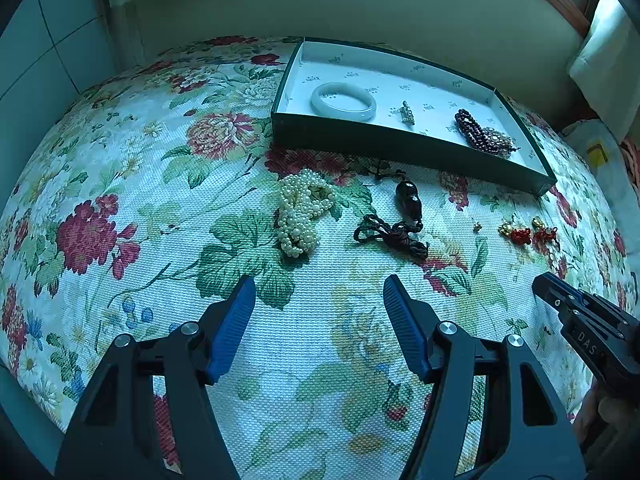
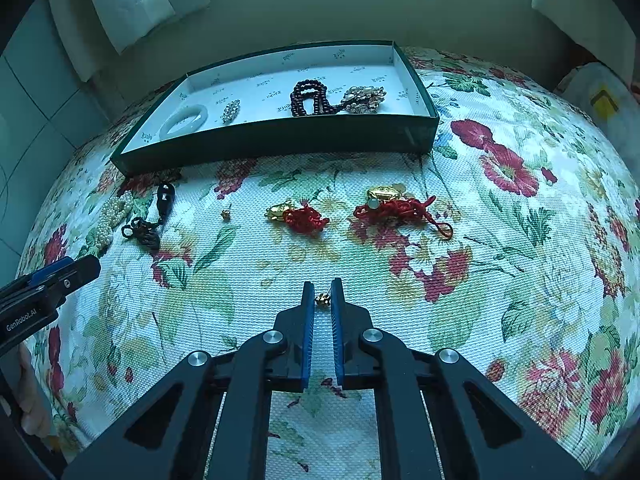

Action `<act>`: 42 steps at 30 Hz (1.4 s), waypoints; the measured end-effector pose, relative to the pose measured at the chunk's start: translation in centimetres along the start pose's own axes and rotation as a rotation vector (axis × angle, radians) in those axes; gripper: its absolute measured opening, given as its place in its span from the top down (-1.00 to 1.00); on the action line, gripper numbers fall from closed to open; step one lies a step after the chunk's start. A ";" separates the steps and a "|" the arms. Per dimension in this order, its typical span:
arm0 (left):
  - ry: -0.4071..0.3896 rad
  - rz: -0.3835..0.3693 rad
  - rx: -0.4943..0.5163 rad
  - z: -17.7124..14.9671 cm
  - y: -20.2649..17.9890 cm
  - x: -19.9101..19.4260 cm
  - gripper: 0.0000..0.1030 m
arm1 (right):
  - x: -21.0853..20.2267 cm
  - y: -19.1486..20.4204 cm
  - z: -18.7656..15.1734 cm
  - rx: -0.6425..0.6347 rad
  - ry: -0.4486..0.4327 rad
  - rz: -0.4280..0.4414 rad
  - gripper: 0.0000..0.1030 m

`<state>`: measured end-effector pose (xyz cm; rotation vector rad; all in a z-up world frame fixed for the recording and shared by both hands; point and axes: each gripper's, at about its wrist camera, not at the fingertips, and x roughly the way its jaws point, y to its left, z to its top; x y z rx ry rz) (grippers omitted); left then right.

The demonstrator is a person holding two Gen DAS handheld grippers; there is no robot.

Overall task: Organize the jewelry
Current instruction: 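Move left gripper to the pearl cluster while right gripper approaches a small gold stud, then close left gripper on the pearl cluster while right gripper pinches the gold stud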

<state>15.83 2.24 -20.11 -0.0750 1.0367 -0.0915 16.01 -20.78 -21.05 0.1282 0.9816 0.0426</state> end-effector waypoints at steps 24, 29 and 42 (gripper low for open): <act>-0.003 0.021 0.017 3.4 1.4 3.6 0.21 | -0.2 0.4 0.8 -0.006 -0.020 0.047 0.84; -0.017 0.031 0.058 3.2 0.8 3.7 0.59 | -0.1 0.3 0.8 -0.002 -0.018 0.049 0.84; -0.049 0.002 0.052 2.6 0.8 1.6 0.70 | -0.7 0.5 0.9 -0.003 -0.035 0.053 0.84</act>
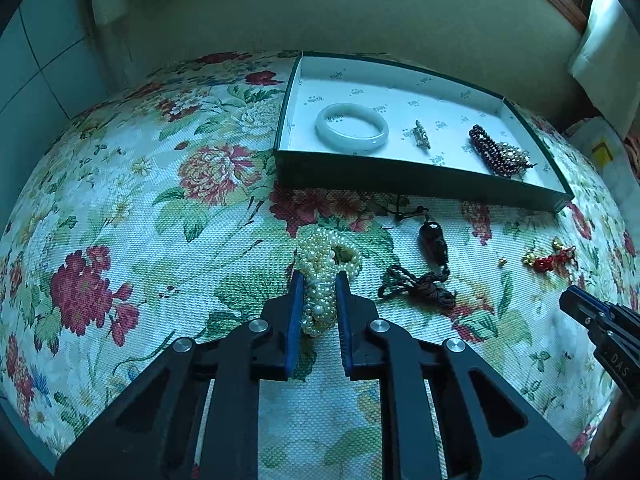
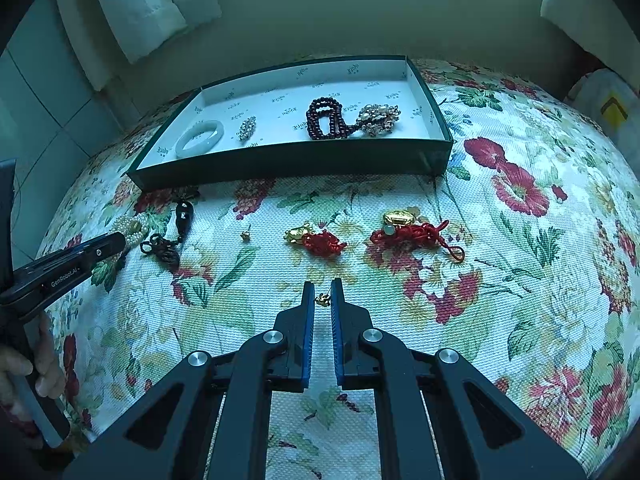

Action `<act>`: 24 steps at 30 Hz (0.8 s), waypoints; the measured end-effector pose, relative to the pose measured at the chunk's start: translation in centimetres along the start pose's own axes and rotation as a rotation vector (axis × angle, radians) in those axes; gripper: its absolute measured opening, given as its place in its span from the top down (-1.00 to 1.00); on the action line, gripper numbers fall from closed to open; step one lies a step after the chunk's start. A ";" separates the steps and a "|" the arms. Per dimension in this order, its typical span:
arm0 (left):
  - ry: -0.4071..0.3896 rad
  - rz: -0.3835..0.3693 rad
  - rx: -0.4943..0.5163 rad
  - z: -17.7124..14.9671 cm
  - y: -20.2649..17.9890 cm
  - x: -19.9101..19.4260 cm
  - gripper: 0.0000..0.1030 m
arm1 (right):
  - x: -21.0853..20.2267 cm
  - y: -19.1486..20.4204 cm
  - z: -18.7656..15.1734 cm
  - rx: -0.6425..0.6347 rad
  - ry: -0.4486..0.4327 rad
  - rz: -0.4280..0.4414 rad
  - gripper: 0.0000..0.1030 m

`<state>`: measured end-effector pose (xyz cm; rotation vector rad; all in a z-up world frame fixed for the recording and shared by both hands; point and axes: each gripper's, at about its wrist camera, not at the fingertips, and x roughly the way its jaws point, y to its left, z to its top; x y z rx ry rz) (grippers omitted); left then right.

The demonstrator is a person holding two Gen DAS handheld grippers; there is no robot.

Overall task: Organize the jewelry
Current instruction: 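Close left gripper on the pearl cluster while right gripper pinches the gold stud, then carry the pearl cluster over the tray and lower it while right gripper brings the stud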

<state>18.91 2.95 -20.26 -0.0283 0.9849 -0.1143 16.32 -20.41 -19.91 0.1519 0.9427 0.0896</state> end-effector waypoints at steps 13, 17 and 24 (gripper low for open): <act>-0.070 -0.061 0.016 1.7 -1.7 -3.6 0.70 | -2.0 0.6 1.3 -0.009 -0.052 0.008 0.84; -0.091 -0.077 0.025 2.7 -2.4 -4.2 0.70 | -2.6 0.8 2.3 -0.021 -0.079 0.008 0.84; -0.137 -0.090 0.051 5.4 -3.8 -4.1 0.70 | -3.1 1.2 5.4 -0.046 -0.142 0.010 0.84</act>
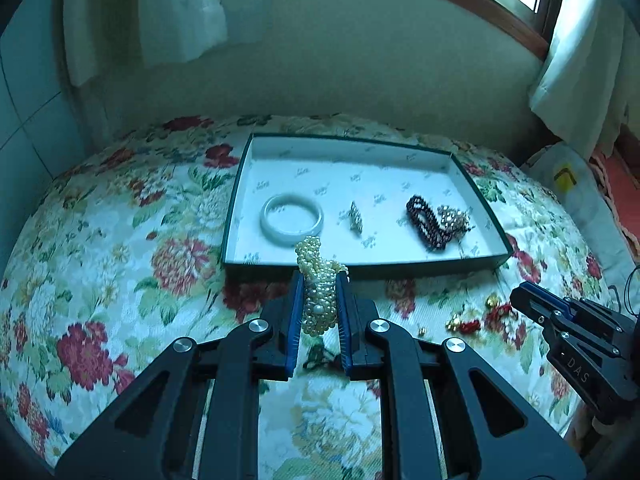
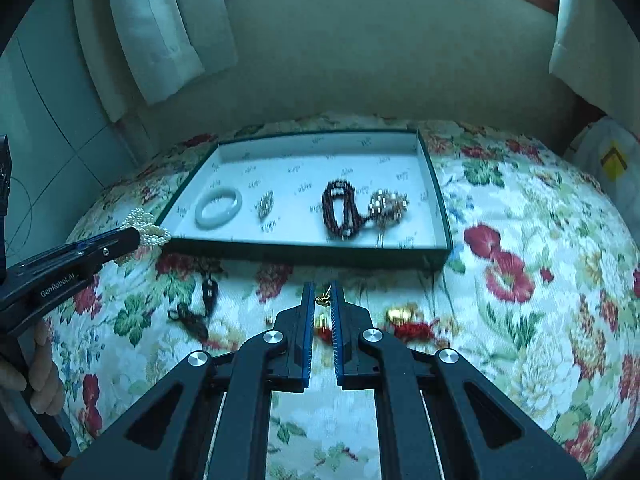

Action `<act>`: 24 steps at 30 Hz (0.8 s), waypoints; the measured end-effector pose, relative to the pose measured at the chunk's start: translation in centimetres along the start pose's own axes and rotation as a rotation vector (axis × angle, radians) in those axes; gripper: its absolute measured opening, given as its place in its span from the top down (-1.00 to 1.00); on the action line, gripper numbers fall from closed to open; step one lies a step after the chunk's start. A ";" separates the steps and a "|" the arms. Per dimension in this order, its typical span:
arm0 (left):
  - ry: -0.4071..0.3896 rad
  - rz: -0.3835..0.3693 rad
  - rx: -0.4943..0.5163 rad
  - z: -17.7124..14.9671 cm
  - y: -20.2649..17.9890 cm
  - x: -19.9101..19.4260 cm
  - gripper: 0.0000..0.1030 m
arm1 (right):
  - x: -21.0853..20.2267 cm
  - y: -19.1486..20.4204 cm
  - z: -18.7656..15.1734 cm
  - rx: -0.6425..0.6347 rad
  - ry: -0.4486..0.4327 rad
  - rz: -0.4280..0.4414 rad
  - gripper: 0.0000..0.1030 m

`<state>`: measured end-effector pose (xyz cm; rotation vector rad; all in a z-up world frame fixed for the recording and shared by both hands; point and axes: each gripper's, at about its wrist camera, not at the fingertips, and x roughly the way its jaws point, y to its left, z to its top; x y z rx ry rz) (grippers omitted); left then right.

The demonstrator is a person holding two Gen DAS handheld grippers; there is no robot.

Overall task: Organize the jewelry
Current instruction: 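Carry the pearl cluster over the tray and lower it while right gripper brings the stud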

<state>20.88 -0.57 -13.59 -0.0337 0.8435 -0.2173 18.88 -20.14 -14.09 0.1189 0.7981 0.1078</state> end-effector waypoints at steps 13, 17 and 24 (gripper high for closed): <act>-0.049 0.004 0.033 6.8 -1.6 5.4 0.70 | 4.5 -0.7 7.5 -0.027 -0.077 -0.007 0.84; -0.036 0.017 0.034 8.6 -1.6 8.4 0.70 | 7.2 -1.2 9.3 -0.027 -0.078 -0.011 0.84; 0.014 0.049 0.023 10.5 -1.3 13.8 0.70 | 12.8 -2.4 11.1 -0.030 -0.021 -0.041 0.84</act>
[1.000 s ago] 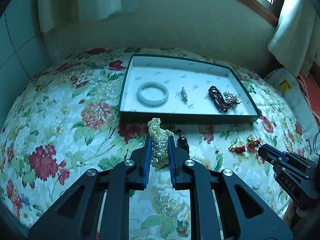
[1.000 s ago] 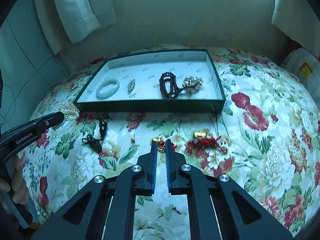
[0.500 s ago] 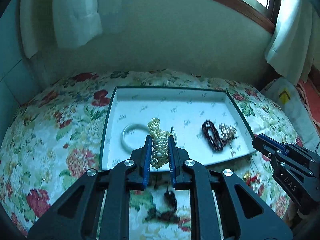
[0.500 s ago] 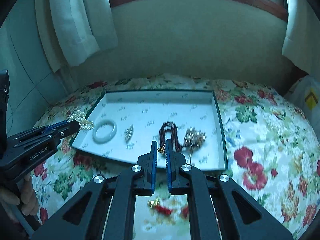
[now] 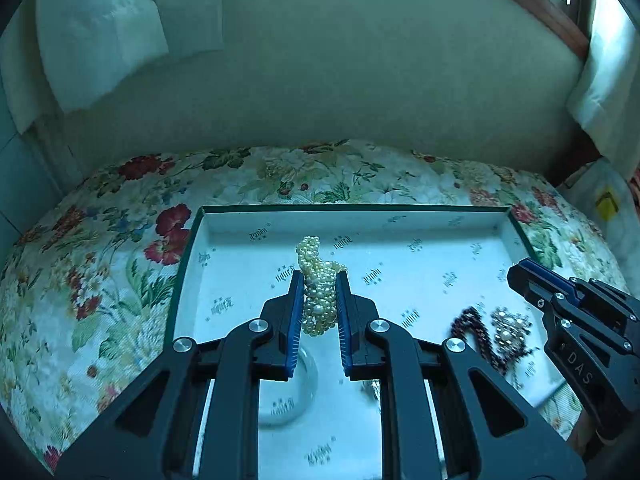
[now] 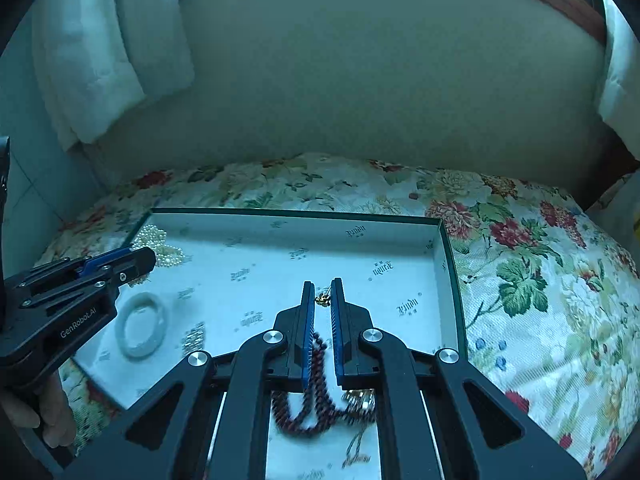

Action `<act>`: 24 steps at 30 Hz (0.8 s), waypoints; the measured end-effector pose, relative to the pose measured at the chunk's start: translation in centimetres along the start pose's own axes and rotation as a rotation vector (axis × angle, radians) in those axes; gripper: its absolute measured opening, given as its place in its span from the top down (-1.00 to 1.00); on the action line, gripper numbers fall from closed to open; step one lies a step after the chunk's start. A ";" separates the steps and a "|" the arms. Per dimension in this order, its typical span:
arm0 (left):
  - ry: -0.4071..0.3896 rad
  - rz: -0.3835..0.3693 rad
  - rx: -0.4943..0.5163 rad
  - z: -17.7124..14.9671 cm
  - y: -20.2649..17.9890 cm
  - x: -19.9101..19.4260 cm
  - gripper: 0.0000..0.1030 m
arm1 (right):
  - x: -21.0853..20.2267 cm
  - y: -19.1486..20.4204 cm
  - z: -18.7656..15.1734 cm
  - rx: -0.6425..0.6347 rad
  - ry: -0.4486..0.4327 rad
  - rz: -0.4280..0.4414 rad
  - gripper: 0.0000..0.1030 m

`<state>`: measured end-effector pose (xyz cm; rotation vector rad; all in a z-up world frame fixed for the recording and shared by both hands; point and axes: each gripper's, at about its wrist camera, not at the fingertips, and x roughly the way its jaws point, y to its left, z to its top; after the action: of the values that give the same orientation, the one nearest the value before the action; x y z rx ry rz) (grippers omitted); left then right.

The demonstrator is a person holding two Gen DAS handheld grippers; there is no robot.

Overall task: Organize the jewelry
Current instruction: 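Carry the pearl cluster over the tray and lower it while right gripper brings the stud, then open left gripper to drop the pearl cluster in the tray while right gripper releases the stud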

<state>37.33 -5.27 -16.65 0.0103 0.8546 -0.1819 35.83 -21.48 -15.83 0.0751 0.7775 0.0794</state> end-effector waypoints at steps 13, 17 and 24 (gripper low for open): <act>0.110 0.021 0.012 0.2 -0.6 4.9 0.69 | 5.2 -0.9 0.4 0.002 0.114 -0.012 0.84; 0.112 0.025 0.007 0.1 -0.5 4.9 0.57 | 5.3 -1.1 0.4 0.014 0.121 -0.011 0.83; 0.104 0.028 -0.006 0.2 -0.1 4.6 0.13 | 5.2 -1.2 0.4 0.024 0.119 -0.016 0.44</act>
<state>40.45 -6.15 -19.98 0.0260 0.9581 -0.1533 39.89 -22.18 -19.28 0.0877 0.8974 0.0601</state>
